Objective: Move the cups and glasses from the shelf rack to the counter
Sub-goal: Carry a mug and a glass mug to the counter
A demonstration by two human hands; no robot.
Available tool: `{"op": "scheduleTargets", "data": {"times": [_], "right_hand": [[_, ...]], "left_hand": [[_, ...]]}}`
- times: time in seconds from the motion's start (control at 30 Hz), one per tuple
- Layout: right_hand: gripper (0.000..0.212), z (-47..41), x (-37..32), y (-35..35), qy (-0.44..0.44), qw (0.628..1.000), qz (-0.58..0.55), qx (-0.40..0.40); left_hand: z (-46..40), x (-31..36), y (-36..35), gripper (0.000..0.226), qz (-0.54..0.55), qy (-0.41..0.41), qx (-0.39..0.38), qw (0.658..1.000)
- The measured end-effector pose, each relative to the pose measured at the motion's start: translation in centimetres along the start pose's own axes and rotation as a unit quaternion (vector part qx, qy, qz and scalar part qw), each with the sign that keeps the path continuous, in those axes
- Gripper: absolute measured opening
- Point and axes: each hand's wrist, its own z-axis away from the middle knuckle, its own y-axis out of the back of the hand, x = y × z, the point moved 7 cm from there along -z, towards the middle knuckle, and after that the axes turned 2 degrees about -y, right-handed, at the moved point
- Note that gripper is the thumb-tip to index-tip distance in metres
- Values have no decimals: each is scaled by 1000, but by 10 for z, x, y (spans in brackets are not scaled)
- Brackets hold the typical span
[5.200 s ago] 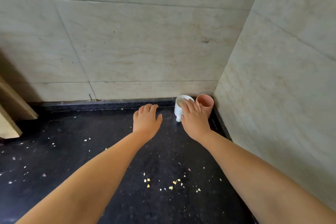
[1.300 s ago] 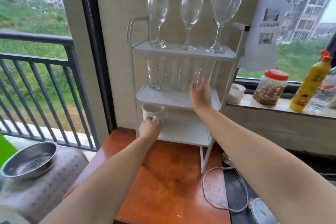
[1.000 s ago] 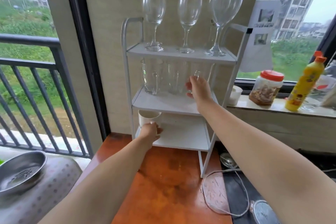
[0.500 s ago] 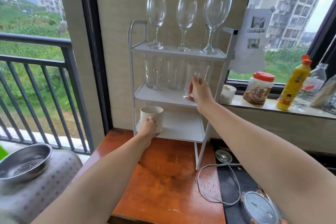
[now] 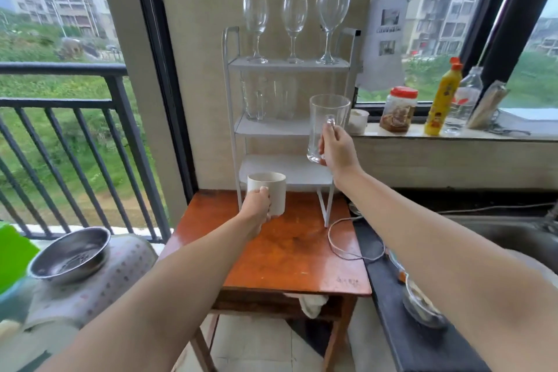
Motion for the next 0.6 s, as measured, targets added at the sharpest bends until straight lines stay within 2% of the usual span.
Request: {"op": "scheduleTargets", "data": {"times": [0.13, 0.4, 0.5, 0.6], "right_hand": [[36, 59, 18, 25, -27, 999, -7, 37], [37, 166, 83, 130, -104, 976, 121, 149], [33, 203, 101, 181, -130, 957, 190, 178], [34, 245, 111, 240, -171, 935, 228, 209]], "left_hand": [[52, -24, -5, 43, -6, 19, -28, 999], [137, -94, -64, 45, -16, 110, -112, 988], [165, -111, -103, 25, -41, 110, -160, 980], [192, -121, -152, 29, -105, 82, -216, 967]]}}
